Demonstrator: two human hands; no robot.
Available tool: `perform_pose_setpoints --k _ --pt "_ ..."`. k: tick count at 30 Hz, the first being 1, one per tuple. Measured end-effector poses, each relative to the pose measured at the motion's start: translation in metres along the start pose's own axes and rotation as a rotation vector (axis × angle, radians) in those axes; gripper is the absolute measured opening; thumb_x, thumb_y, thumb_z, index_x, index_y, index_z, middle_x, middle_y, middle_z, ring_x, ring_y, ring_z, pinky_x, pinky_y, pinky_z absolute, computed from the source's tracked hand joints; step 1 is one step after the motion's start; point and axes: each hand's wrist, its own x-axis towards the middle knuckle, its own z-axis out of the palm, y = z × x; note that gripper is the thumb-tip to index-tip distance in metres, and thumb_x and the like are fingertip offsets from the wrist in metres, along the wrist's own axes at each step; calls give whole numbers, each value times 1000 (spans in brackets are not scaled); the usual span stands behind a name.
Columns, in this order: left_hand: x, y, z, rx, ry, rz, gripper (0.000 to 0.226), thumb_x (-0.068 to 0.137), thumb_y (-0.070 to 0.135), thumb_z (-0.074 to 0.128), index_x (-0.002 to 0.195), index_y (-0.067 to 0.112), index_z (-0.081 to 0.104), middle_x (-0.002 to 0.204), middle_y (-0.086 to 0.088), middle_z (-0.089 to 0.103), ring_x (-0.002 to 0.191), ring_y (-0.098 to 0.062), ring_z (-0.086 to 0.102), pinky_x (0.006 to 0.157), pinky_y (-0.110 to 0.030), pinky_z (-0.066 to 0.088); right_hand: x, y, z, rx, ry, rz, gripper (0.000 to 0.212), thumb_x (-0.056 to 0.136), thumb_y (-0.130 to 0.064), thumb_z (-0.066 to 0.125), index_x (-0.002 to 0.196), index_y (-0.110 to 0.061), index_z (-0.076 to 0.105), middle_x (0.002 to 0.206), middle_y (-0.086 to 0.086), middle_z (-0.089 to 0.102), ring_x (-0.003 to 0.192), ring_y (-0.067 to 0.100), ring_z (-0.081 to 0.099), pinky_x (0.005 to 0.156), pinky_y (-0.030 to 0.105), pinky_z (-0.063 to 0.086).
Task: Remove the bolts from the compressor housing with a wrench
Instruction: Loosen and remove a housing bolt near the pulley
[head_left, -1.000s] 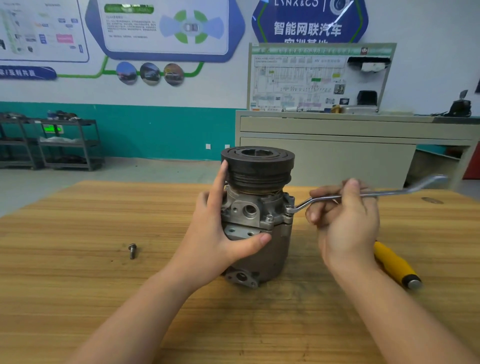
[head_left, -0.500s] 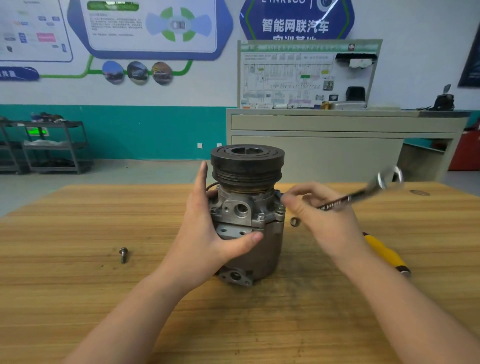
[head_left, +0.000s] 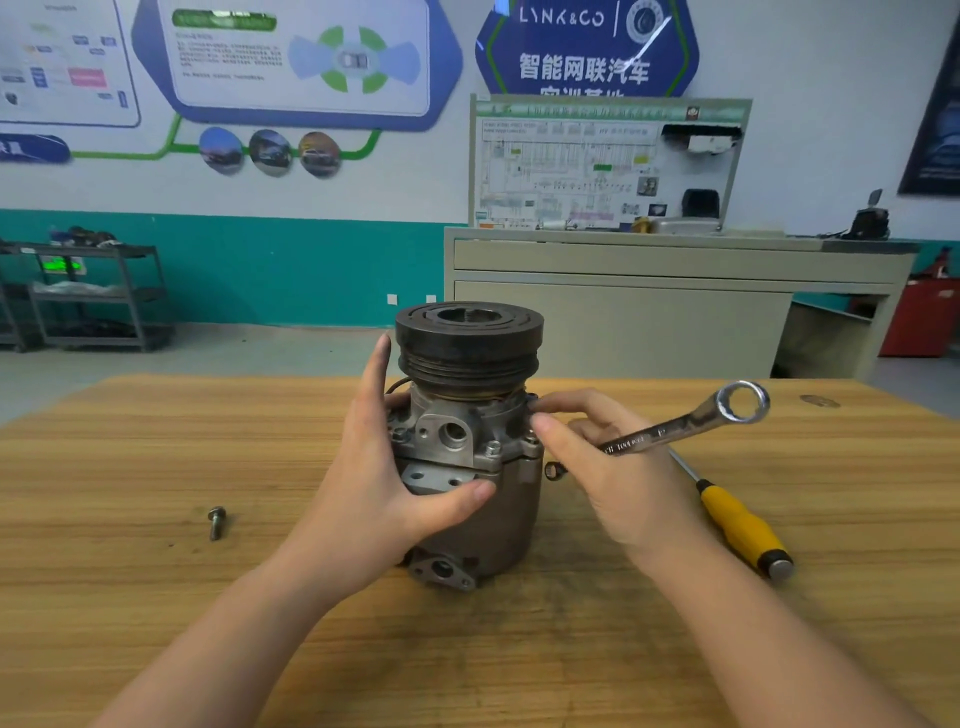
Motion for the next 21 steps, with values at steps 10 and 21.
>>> perform_pose_setpoints --k 10,21 --pt "-1 -1 -1 2 -2 38 118 50 70 76 137 64 -3 142 8 35 129 8 35 100 -7 32 -2 1 2 -57 -15 -27 7 84 -21 71 87 -27 68 44 -9 44 45 0 41 46 10 33" --pt "-1 -2 -1 -3 -5 47 116 50 71 76 138 64 -1 135 26 31 123 19 32 87 6 31 -1 -1 5 -77 -28 -53 9 86 -14 69 84 -23 65 41 -13 42 40 1 40 45 7 31"
